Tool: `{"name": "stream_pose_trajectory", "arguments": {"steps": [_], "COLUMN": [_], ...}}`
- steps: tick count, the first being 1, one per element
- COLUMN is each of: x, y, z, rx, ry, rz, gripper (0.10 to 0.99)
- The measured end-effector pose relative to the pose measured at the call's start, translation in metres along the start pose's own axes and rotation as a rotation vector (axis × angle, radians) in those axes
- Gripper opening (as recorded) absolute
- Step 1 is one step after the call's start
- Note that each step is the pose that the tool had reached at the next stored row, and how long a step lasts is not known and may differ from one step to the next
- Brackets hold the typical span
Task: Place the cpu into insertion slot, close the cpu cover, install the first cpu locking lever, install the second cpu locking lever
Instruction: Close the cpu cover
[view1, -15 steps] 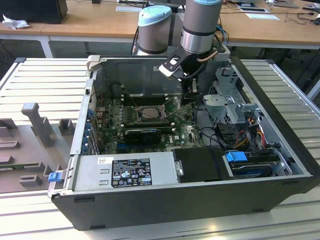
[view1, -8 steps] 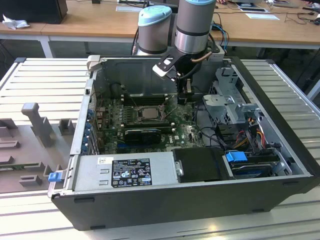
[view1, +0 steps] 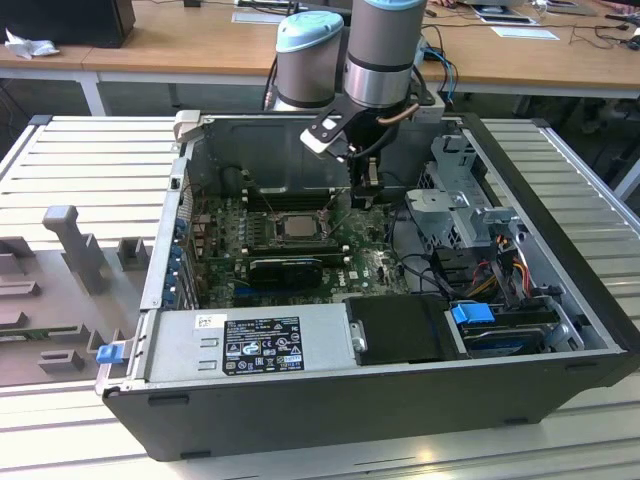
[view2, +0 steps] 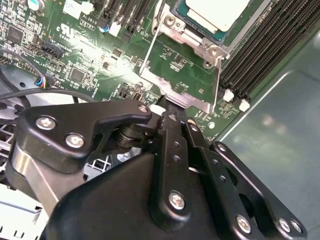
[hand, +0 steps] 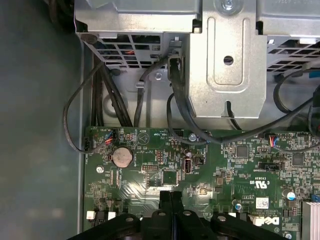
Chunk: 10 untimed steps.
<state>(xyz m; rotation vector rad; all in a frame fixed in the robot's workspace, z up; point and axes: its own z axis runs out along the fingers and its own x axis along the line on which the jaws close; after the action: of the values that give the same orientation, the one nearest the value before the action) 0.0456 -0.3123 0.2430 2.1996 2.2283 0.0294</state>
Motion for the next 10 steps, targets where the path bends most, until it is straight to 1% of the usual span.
{"name": "stream_pose_trajectory", "arguments": {"steps": [10], "x": [0.0000], "y": [-0.0027], "z": [0.0000], "rx": [0.000], "ry": [0.0000], "rz": [0.000], "gripper": [0.106]}}
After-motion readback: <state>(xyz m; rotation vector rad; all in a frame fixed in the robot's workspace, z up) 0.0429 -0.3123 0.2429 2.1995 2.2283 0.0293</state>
